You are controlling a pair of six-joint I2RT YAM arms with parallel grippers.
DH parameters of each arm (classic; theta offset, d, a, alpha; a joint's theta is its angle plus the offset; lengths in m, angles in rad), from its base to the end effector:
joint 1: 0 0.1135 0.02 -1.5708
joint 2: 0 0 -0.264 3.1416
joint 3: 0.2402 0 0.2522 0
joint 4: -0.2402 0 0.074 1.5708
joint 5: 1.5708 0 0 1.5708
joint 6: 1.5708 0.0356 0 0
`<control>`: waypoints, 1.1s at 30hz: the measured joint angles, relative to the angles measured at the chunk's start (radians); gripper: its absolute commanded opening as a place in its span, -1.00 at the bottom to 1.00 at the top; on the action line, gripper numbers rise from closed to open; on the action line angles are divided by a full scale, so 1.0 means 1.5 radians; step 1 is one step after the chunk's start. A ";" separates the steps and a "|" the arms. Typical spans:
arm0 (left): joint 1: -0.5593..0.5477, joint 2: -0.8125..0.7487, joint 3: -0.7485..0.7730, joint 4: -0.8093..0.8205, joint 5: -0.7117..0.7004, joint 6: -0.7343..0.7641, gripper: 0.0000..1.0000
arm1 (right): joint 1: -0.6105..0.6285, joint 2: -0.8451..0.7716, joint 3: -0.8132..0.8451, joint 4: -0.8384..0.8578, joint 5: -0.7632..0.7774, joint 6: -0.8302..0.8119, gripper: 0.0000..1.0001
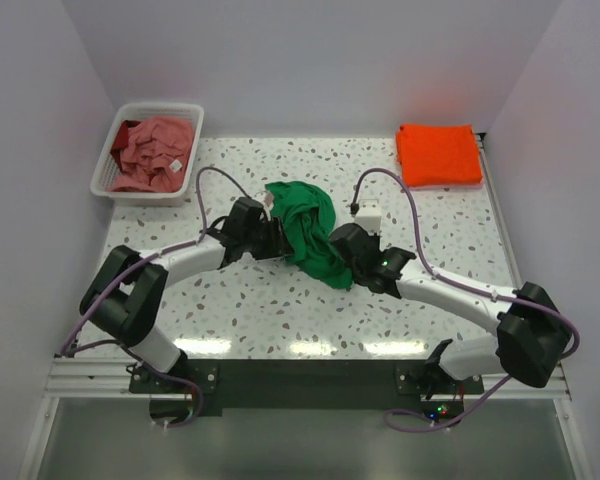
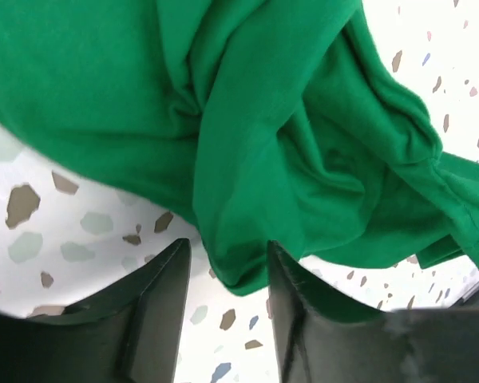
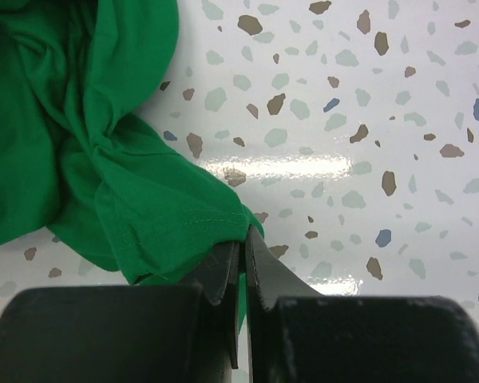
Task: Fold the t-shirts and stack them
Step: Flatten the tshirt out
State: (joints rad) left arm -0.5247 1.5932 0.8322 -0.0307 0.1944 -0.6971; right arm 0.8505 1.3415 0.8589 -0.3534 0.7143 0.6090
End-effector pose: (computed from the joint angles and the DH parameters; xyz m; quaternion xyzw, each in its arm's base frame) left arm 0.2746 -0.1669 0.1744 -0.0425 0.9205 -0.2904 0.2581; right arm 0.1973 0.1894 0.2352 0.0193 0.8831 -0.0188 0.4683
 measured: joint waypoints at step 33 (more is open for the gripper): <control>0.001 -0.318 0.330 -0.336 -0.482 0.042 -1.00 | -0.111 -0.268 0.211 -0.046 0.158 -0.226 -1.00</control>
State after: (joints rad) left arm -0.5240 1.1164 1.3270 -0.5343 -0.5282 -0.6334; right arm 0.6838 0.9394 1.1751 -0.4229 0.9520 0.2699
